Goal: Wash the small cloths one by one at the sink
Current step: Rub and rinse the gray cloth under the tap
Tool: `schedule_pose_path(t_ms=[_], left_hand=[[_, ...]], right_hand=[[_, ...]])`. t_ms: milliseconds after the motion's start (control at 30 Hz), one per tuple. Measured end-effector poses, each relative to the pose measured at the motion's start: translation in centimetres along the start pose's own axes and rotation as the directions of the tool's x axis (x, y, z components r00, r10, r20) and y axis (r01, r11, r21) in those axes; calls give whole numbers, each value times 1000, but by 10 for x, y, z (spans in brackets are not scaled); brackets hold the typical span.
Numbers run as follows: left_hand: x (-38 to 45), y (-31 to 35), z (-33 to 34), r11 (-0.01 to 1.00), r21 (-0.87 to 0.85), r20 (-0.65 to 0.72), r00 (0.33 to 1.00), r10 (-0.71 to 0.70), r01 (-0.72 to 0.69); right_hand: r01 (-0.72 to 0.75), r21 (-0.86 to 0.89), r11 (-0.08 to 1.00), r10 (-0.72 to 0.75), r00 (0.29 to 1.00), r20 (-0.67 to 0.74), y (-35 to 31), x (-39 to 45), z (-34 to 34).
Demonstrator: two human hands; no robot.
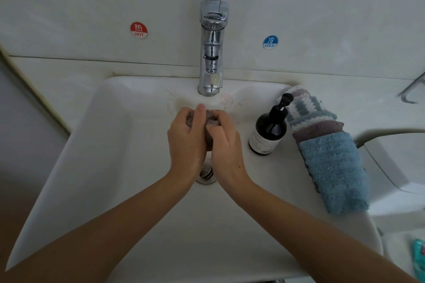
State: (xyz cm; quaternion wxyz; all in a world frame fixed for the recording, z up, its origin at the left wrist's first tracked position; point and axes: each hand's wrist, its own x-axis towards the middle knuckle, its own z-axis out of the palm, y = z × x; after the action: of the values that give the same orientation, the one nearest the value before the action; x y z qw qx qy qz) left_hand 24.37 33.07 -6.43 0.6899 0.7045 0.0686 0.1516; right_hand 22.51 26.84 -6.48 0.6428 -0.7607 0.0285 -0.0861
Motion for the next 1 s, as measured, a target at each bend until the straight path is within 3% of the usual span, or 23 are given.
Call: schedule_pose_path(t_ms=[200,500,833,1000], left_hand=[[-4,3,0,997,-43,55,997,-54,57],[-6,6,3,997,-40,64,996,-57,60],[-2,3,0,982,109,116,983,142,-155],[-1,-7,-2,945,191,233,947,221,-267]], right_hand=[[47,-118,992,-49,999,-18,-5,3,-2],[68,-37,997,-71,994,-86,-13,3,-4],[58,-79,995,-61,997,-47,-9,11,-10],[63,-48,997,-67,993,-99,-2,15,-12]])
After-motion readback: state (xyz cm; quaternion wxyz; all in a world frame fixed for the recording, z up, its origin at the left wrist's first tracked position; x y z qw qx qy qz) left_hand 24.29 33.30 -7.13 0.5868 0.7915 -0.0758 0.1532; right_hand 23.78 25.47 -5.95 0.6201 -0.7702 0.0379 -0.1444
